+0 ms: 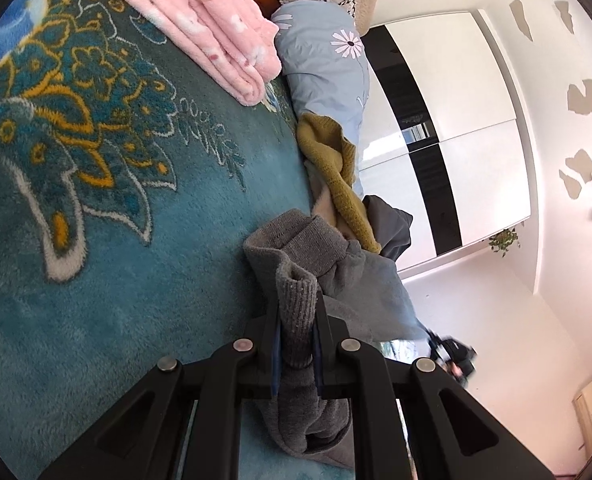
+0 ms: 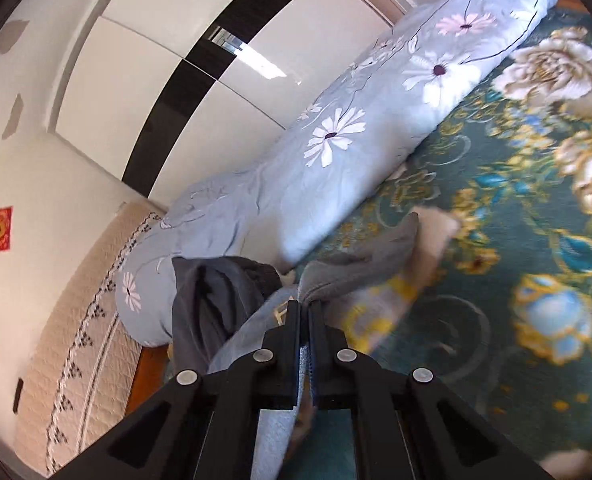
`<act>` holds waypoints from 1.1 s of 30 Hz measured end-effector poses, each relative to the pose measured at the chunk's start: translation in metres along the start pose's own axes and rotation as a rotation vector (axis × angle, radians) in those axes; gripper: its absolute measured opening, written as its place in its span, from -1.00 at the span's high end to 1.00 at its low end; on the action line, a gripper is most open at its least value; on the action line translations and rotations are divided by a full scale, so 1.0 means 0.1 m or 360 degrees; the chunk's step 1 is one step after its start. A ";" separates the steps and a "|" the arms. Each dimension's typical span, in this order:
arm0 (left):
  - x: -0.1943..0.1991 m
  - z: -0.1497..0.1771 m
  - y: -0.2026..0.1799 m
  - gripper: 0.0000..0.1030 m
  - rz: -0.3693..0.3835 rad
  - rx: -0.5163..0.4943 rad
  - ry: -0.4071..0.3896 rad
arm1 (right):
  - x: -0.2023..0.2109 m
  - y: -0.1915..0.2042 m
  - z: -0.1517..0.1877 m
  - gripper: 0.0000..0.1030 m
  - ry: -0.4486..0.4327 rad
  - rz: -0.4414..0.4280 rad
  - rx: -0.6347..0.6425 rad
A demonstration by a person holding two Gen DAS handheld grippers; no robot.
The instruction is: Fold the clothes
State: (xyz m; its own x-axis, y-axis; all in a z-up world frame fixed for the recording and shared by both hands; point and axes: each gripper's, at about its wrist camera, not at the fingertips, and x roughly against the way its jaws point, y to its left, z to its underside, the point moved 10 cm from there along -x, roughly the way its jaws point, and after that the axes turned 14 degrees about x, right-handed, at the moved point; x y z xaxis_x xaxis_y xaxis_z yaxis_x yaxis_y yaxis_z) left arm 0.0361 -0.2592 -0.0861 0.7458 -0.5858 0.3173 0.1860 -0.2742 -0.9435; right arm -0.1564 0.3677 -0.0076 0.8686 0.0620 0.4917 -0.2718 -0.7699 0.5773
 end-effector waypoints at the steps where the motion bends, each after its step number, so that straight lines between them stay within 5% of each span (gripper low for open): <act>1: 0.01 0.00 0.00 0.80 -0.0004 -0.0005 -0.0010 | 0.16 -0.03 0.03 0.92 -0.0001 0.0003 0.0021; 7: 0.05 -0.01 0.02 0.80 -0.0019 -0.0009 -0.0045 | 0.73 -0.28 0.75 0.92 0.0180 0.0017 0.0034; 13: 0.08 0.01 0.04 0.80 -0.0041 -0.0035 -0.0071 | 0.73 -0.51 1.27 0.86 0.0365 0.0023 -0.0046; 19: 0.11 0.04 0.00 0.80 -0.0069 -0.0100 -0.0103 | 0.89 -0.61 1.06 0.74 0.0294 0.0014 -0.0016; 23: 0.10 0.05 0.00 0.80 -0.0054 -0.0094 -0.0102 | 0.87 -0.85 0.79 0.31 0.0217 0.0077 -0.0065; 33: 0.08 0.02 -0.01 0.80 -0.0020 -0.0072 -0.0093 | 0.23 -1.64 0.61 0.27 0.0162 0.0297 -0.0423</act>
